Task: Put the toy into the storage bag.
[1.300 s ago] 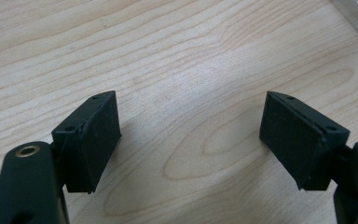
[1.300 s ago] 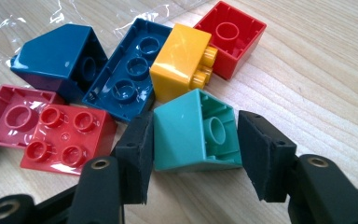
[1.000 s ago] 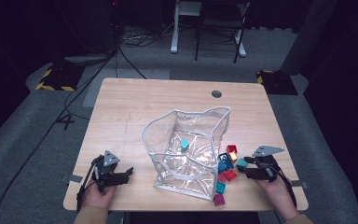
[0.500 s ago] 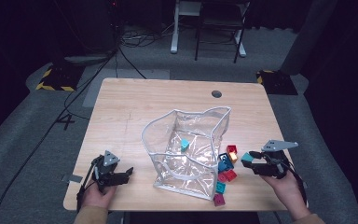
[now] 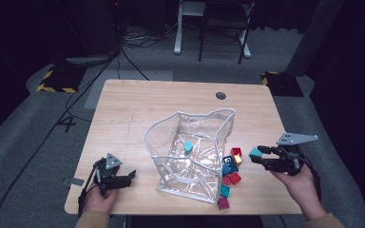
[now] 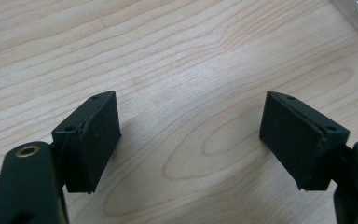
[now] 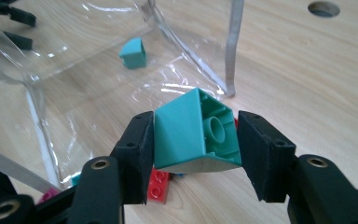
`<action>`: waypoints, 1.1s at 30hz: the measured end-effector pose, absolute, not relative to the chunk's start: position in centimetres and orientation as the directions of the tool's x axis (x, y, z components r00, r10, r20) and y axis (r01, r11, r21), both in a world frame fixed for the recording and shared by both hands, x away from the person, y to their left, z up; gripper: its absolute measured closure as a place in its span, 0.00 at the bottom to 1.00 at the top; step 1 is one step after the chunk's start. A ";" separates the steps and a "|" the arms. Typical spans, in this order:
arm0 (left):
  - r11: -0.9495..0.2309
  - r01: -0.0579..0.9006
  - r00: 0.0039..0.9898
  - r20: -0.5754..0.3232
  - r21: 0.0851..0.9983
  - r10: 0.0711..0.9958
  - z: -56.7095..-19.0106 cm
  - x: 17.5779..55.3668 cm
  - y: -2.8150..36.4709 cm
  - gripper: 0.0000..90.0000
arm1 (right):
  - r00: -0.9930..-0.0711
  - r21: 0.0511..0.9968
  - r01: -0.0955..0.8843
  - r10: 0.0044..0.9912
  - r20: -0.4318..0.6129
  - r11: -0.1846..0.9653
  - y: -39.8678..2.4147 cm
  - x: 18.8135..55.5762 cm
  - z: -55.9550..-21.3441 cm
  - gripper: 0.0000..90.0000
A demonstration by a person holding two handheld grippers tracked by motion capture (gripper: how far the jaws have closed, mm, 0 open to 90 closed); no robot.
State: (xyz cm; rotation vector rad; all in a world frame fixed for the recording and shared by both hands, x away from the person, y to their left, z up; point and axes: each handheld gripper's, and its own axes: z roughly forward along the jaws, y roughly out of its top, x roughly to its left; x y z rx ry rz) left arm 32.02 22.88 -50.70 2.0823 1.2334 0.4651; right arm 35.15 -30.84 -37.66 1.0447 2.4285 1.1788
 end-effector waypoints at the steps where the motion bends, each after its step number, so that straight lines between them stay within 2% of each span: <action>1: -0.327 0.637 0.486 -0.034 0.698 0.873 -50.7 32.0 22.8 0.23 | -0.716 0.765 0.491 0.693 0.082 0.417 -30.7 35.2 -37.2 0.53; 20: -0.318 0.644 0.471 -0.032 0.696 0.882 -50.7 32.5 22.8 0.21 | -0.770 0.798 0.406 0.637 0.036 0.446 -28.1 37.0 -29.6 0.53; 33: -0.316 0.648 0.466 -0.034 0.693 0.884 -50.7 32.6 22.7 0.20 | -0.796 0.807 0.382 0.603 0.041 0.450 -25.4 38.9 -26.0 0.53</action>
